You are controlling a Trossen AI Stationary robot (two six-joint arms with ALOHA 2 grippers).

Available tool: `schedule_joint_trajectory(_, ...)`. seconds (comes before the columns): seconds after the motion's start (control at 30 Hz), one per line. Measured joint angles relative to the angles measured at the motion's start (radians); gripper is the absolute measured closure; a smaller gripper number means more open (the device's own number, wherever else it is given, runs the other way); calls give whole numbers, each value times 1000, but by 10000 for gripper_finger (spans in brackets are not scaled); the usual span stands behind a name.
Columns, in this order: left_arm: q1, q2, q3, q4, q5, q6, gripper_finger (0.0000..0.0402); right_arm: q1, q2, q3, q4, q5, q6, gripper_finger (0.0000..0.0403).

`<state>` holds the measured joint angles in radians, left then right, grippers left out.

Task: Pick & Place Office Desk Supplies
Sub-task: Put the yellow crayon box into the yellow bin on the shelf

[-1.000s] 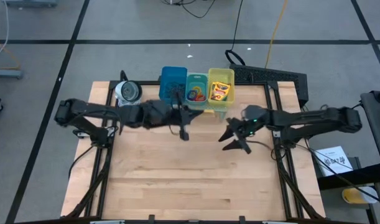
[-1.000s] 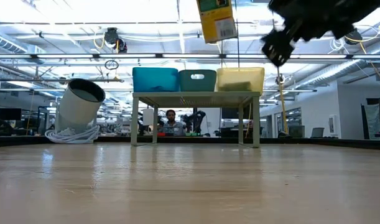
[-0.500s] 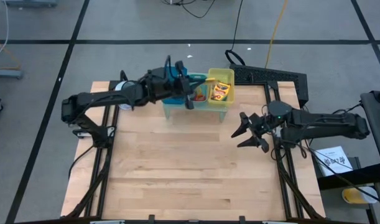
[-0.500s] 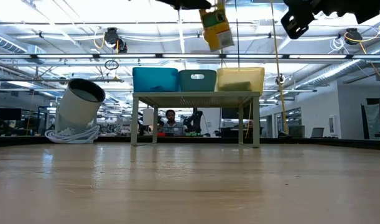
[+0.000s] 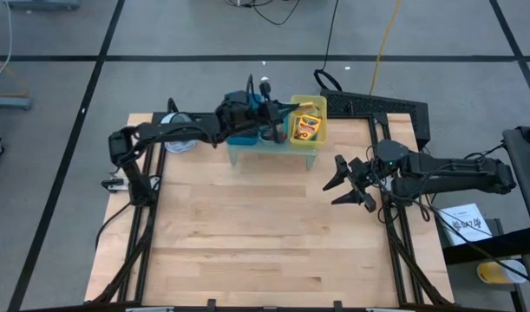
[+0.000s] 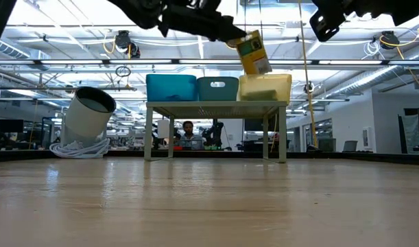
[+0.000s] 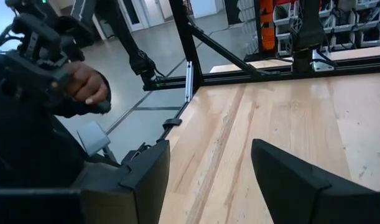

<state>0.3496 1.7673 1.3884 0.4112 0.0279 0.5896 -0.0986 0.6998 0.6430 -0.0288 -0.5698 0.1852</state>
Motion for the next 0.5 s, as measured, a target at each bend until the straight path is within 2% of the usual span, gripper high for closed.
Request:
schedule_joint_trajectory(0.27,-1,81,0,1,20,-14,396,0,0,0,-1,0,4,188)
schedule_joint_trajectory(0.5,-31,120,0,-8,-25,-16,379,0,0,0,-6,0,11,188)
